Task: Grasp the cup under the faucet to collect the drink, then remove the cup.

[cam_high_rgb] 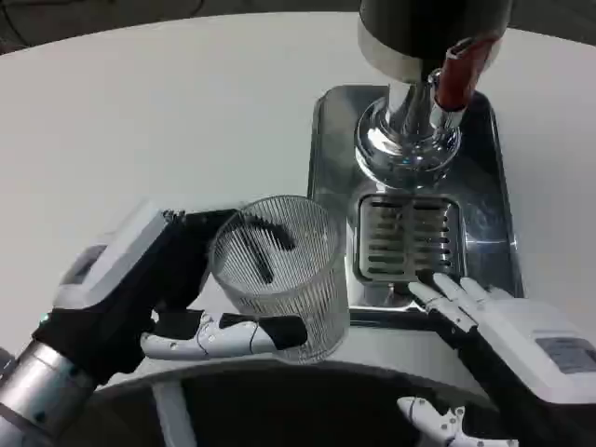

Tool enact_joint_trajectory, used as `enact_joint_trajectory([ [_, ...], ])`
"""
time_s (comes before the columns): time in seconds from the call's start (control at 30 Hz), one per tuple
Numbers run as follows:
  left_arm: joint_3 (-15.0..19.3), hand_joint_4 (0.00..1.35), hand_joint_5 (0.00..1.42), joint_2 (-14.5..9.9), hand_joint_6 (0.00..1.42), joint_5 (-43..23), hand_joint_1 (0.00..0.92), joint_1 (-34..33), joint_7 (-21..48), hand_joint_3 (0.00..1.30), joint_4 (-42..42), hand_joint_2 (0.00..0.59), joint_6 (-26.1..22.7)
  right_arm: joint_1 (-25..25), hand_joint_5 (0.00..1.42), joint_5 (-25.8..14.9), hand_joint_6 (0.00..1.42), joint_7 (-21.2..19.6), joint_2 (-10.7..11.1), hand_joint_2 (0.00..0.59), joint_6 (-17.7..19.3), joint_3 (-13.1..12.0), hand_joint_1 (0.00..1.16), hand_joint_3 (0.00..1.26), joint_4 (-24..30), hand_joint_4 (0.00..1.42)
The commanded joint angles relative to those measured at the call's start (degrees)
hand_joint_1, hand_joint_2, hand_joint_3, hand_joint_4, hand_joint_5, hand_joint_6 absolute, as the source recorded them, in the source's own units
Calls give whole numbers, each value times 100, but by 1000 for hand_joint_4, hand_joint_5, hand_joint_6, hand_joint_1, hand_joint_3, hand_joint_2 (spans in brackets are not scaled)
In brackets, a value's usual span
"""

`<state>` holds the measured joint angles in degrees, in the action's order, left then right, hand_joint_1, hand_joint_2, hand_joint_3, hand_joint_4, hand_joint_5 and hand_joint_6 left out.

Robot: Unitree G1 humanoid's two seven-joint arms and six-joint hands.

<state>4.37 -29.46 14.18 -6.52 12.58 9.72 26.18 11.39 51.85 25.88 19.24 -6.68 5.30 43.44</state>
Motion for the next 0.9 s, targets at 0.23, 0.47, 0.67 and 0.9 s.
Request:
enact_joint_trajectory([
  [0.23,32,1196,1404,13,1424,-60,469,-46,-19,1050,-73,74,28,-26,0,-59,0,58,21,407,-41,14,325,93,-54,0],
  [0.47,32,1196,1404,8,1424,-74,469,-58,-13,1050,-101,69,42,-43,0,-45,0,59,8,407,-61,31,325,93,-68,0],
  [0.67,26,1196,1404,10,1424,-65,470,-54,-17,1050,-123,68,50,-27,0,-46,0,50,11,407,-83,25,325,93,-51,0],
  [0.9,29,1196,1404,25,1424,-37,470,-114,-54,1050,-173,68,55,9,0,-68,0,55,20,407,-95,-21,325,93,-6,0],
])
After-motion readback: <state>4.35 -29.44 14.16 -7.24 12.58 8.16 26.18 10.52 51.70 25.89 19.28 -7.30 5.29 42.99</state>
